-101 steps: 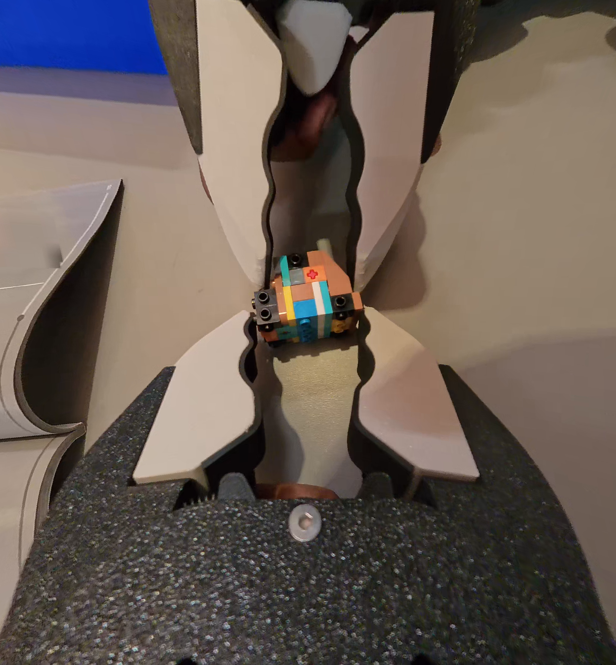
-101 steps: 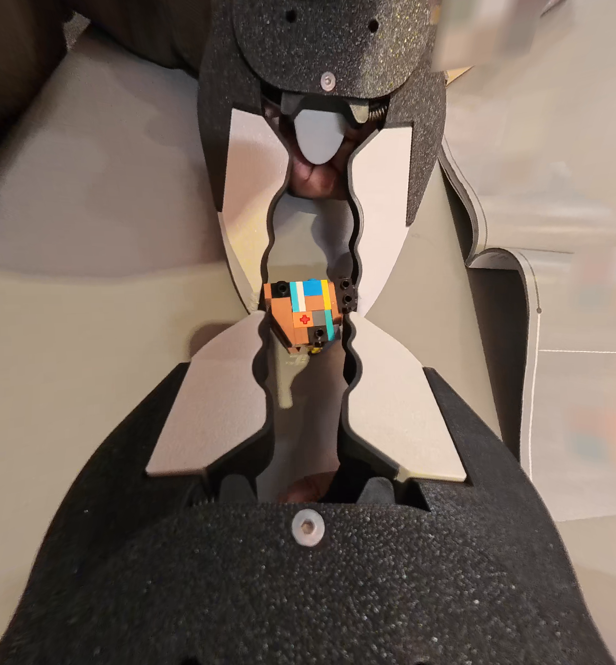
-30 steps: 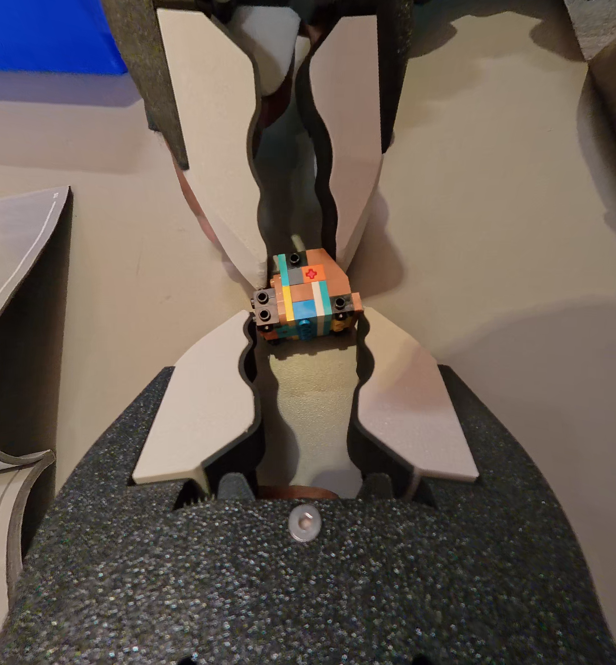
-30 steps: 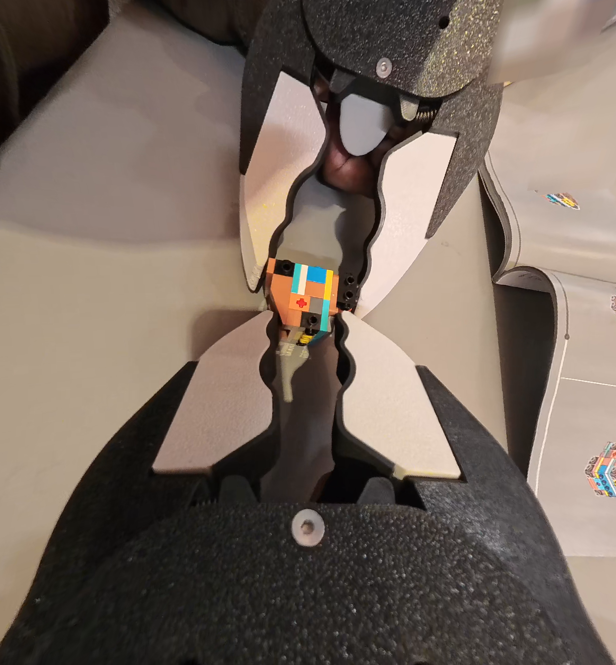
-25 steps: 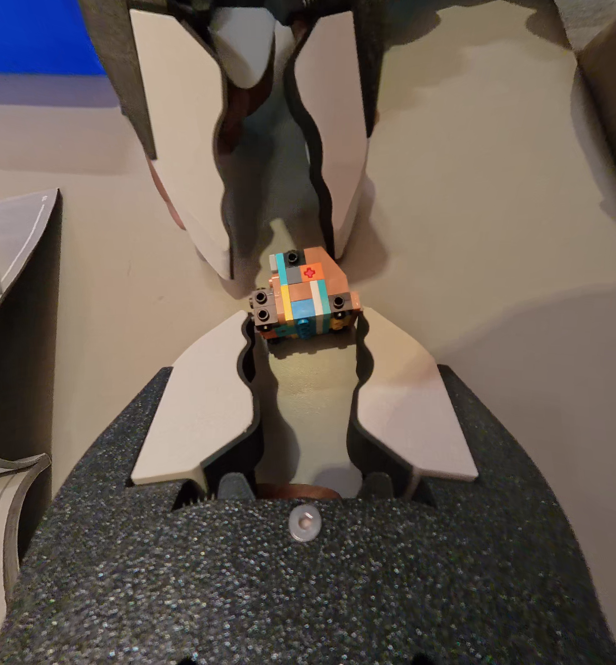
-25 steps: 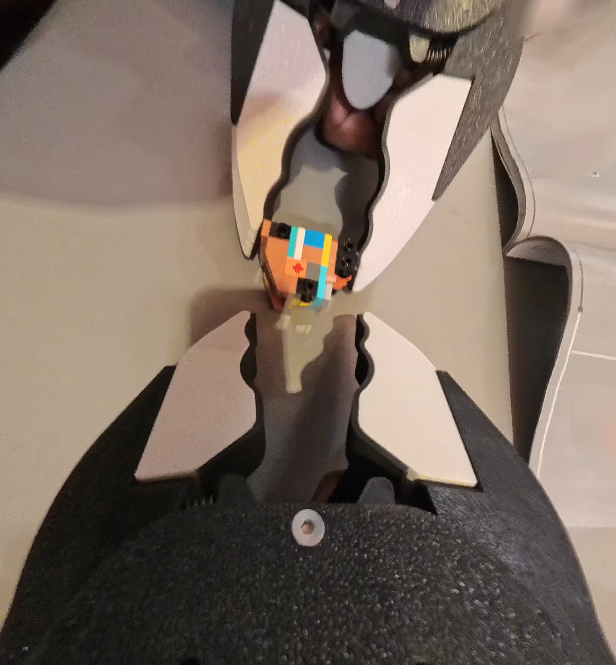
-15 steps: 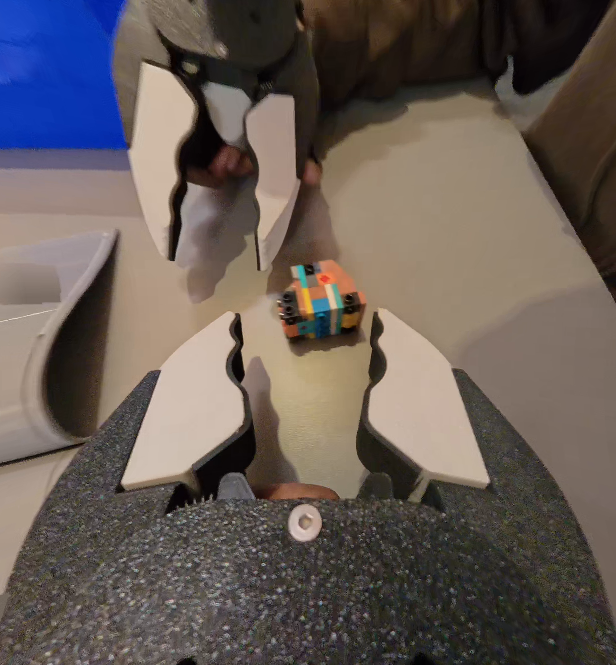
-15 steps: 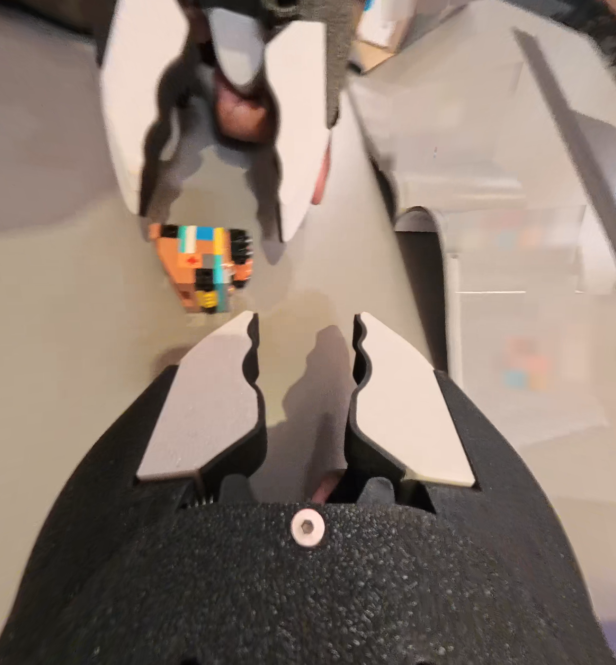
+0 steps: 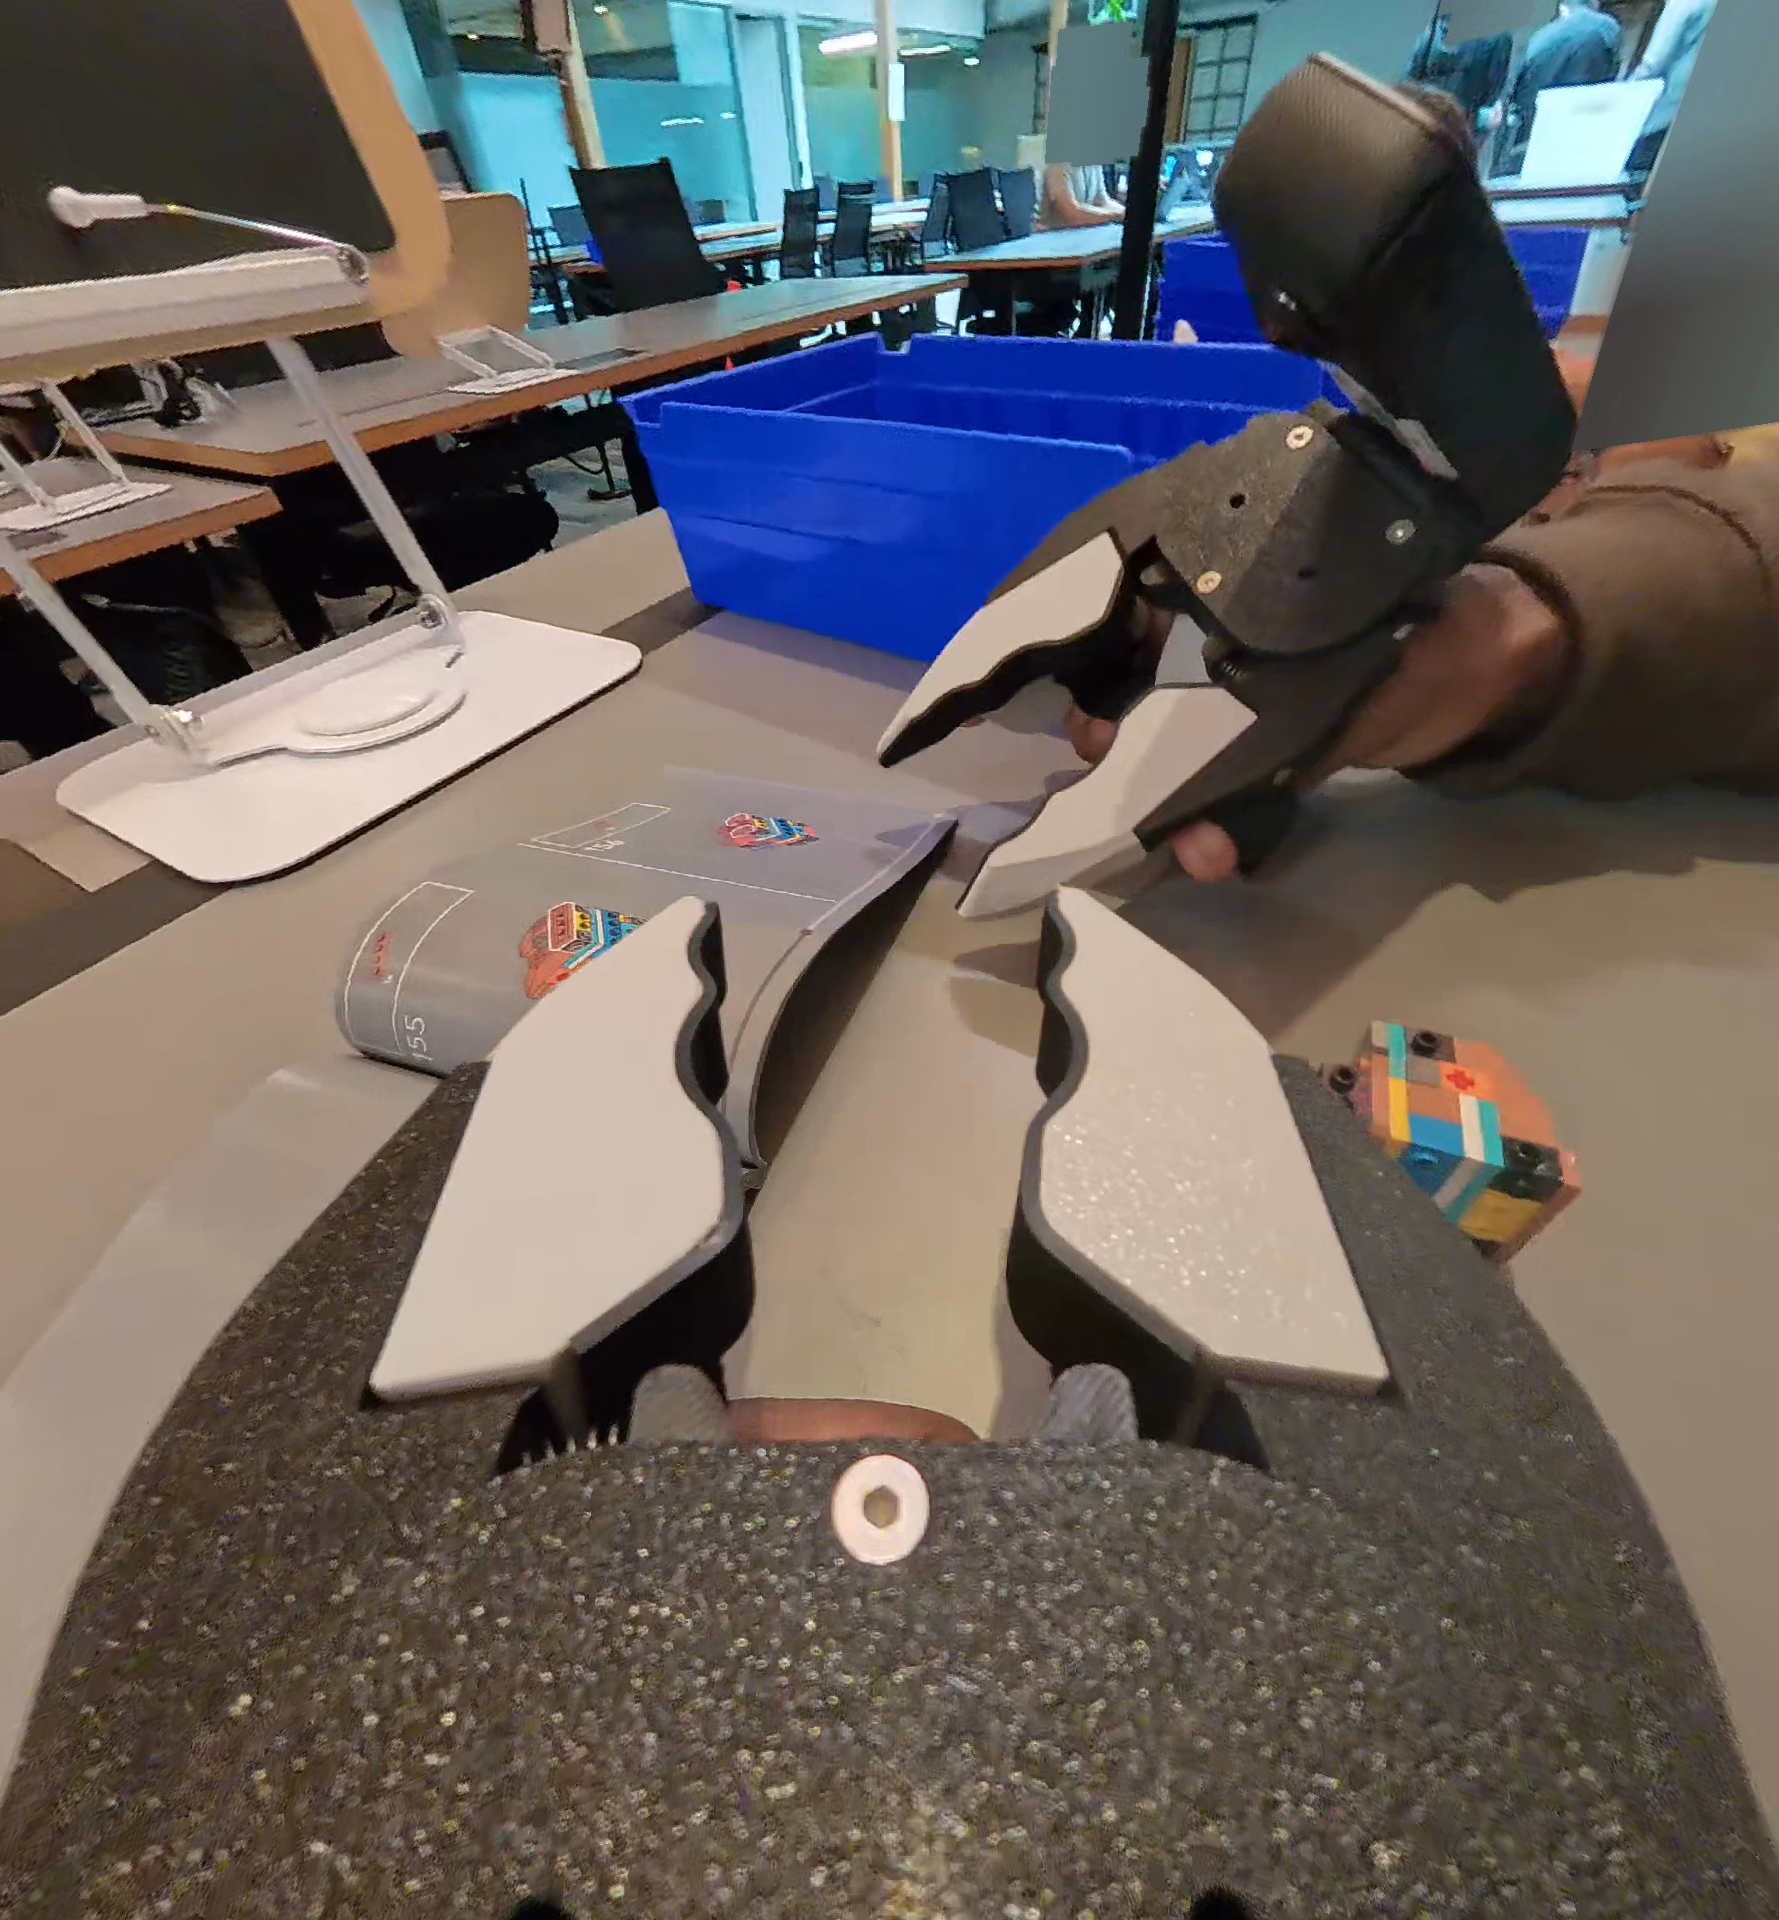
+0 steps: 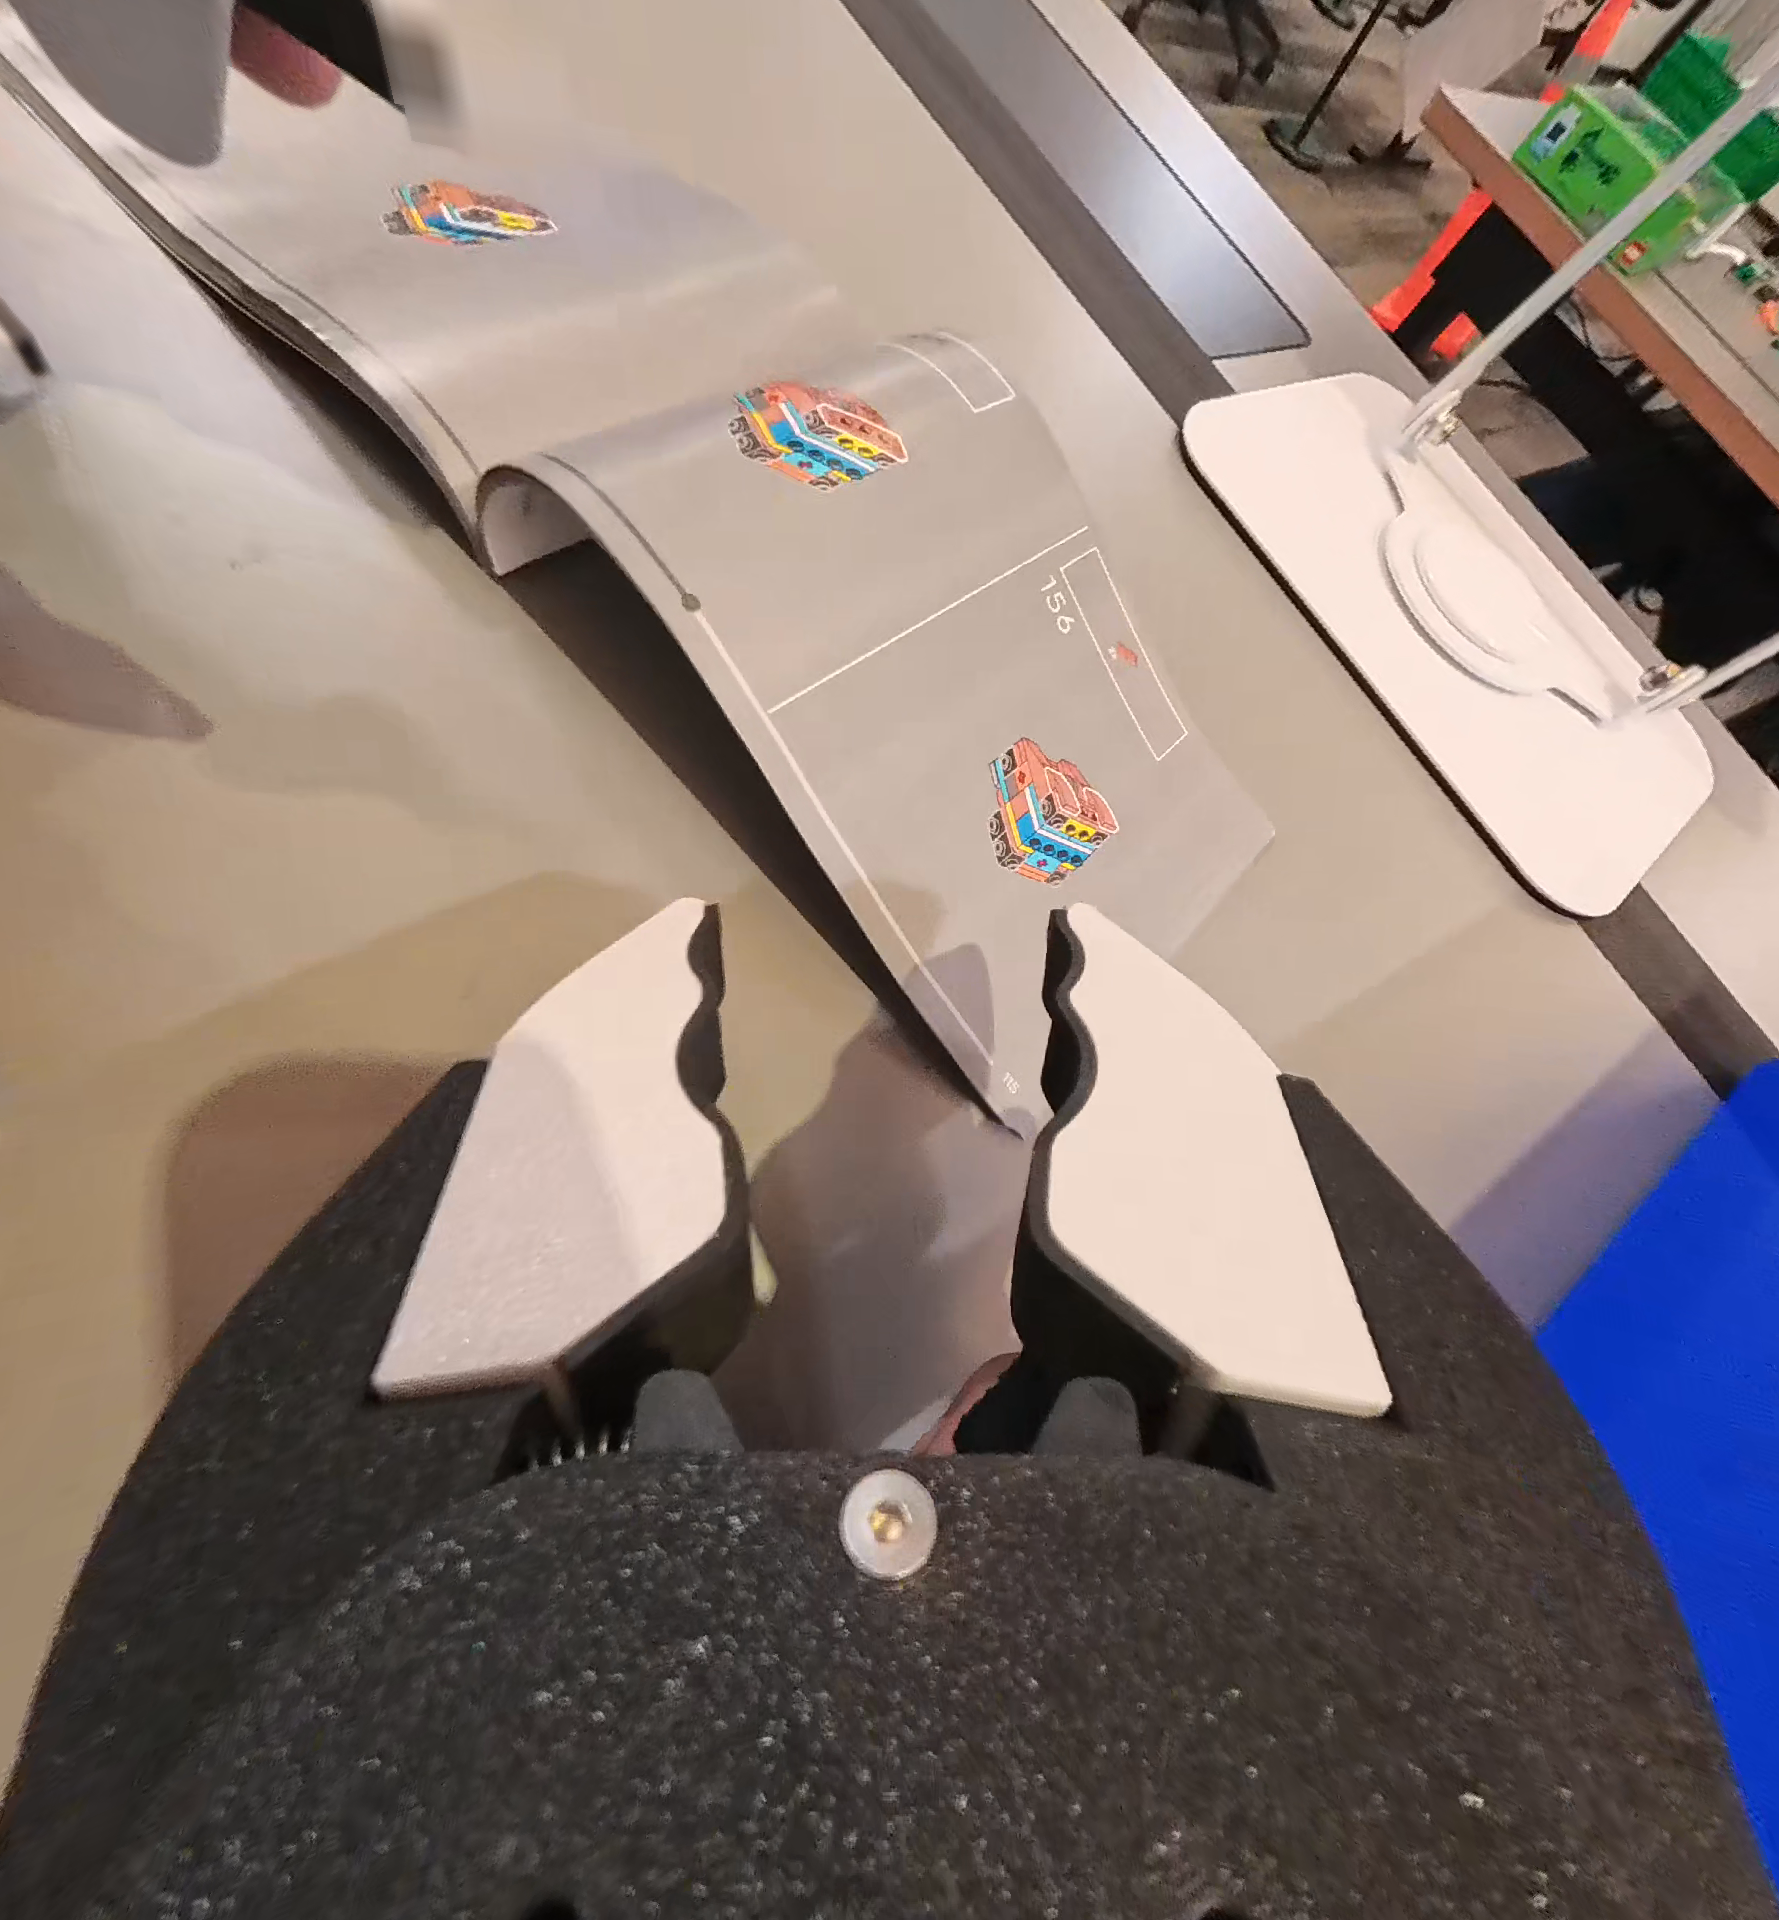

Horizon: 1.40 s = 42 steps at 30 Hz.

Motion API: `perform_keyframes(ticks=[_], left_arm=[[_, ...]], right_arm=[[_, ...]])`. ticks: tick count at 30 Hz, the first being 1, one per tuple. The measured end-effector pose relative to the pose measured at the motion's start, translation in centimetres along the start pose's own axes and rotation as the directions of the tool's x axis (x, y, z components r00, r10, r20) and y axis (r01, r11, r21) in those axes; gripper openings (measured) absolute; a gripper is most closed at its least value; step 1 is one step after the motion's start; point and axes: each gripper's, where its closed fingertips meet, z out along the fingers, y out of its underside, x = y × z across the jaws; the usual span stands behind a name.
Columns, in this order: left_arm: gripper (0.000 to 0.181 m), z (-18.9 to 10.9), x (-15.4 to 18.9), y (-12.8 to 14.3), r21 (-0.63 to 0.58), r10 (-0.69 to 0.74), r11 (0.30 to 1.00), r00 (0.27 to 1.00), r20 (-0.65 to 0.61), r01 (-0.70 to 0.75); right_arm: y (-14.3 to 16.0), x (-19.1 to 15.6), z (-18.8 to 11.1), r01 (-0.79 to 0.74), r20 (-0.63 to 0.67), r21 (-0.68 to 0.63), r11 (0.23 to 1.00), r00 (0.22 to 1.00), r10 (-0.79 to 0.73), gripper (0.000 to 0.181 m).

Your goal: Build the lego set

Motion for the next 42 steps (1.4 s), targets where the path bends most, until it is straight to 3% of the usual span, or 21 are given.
perform_keyframes(ticks=[6,19,32,42], left_arm=[[0.053,-0.3,-0.8,0.0,-0.008,-0.035,0.999,0.998,0.043,0.035],[0.053,-0.5,-0.6,0.0,-0.019,-0.061,0.998,0.998,0.024,0.062],[0.053,-0.3,2.1,0.9,-0.07,0.073,0.994,0.991,-0.115,-0.081],[0.053,-0.3,4.4,1.4,-0.074,0.187,0.975,0.958,-0.216,-0.207]], right_arm=[[0.2,-0.7,0.7,-0.077,0.106,-0.047,0.996,0.991,0.082,0.059],[0.0,-0.7,0.5,-0.104,0.12,-0.026,0.994,0.987,0.106,0.055],[-0.5,-3.3,-1.1,0.016,0.268,0.073,0.997,0.963,-0.035,0.051],[-0.6,-3.8,-1.3,0.055,0.277,0.089,0.994,0.958,-0.078,0.05]])
